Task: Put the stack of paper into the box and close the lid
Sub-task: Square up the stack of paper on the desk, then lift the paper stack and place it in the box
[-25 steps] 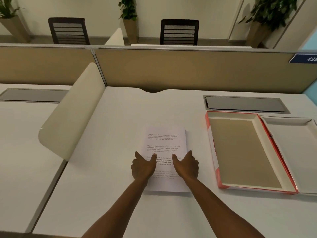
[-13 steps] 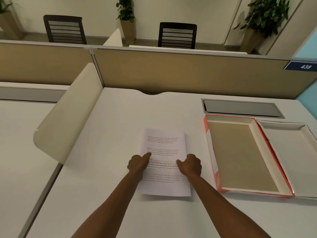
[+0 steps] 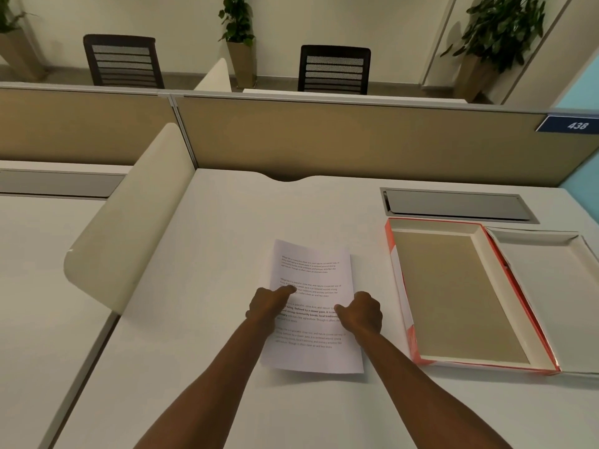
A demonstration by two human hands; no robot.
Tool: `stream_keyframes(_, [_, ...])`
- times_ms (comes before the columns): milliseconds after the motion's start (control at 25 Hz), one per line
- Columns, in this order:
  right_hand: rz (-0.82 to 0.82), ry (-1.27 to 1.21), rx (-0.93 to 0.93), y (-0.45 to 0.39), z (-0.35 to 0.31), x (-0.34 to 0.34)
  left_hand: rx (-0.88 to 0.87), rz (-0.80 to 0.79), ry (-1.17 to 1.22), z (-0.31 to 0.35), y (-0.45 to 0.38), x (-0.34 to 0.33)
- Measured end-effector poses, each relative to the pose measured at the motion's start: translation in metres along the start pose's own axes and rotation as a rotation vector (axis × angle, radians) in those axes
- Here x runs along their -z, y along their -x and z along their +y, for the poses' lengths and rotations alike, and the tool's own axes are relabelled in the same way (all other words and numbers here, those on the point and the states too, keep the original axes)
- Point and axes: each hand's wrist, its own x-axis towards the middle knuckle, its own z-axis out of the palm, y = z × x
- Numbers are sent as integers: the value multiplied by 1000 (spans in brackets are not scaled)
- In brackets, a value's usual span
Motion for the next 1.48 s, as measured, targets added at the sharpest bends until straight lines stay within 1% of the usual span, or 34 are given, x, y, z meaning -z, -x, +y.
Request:
stream_keyframes(120, [-8, -17, 1, -2, 1, 0, -15, 14, 29, 4, 15, 1])
stream_keyframes(240, [-17, -38, -8, -4, 2, -1, -22, 13, 25, 5, 9, 7])
stream_keyframes(280, [-21, -45, -12, -4, 2, -2, -15, -26, 32, 6, 4, 10])
stream_keyframes(440, [-32, -112, -18, -7, 4, -3, 50, -272, 143, 15, -6, 18])
stream_keyframes(480, [-34, -128, -20, -7, 5, -4, 45, -313, 156, 16, -7, 15])
stream_keyframes(560, [-43, -177, -31, -9, 8, -5, 12, -338, 155, 16, -9, 11])
stream_keyframes(760, [-96, -421, -44, -16, 18, 5, -118, -410, 114, 16, -1, 14])
stream_keyframes(880, [-125, -671, -44, -20, 20, 16, -202, -515, 174, 13, 8, 25])
stream_keyframes(920, [-170, -791, -40, -23, 18, 22, -231, -546, 201, 11, 12, 28])
stream_keyframes(1000, [-378, -1031, 26, -28, 12, 38, -292, -577, 240, 10, 20, 34])
stream_keyframes(1040, [-458, -1107, 79, -26, 7, 46, -329, -570, 242, 11, 24, 36])
stream_keyframes(1080, [-478, -1131, 129, -22, 0, 53, -372, -541, 225, 14, 27, 37])
stream_keyframes(1120, [-445, -1129, 162, -17, -6, 58, -418, -496, 201, 17, 29, 37])
stream_keyframes(1200, [-317, -1123, 225, -6, -18, 60, -513, -395, 149, 25, 32, 37])
stream_keyframes(1320, [-165, -1074, 350, 6, -28, 60, -627, -307, 98, 36, 36, 39])
stream_keyframes(1480, [-91, -1000, 508, 17, -32, 68, -694, -266, 114, 28, 35, 37])
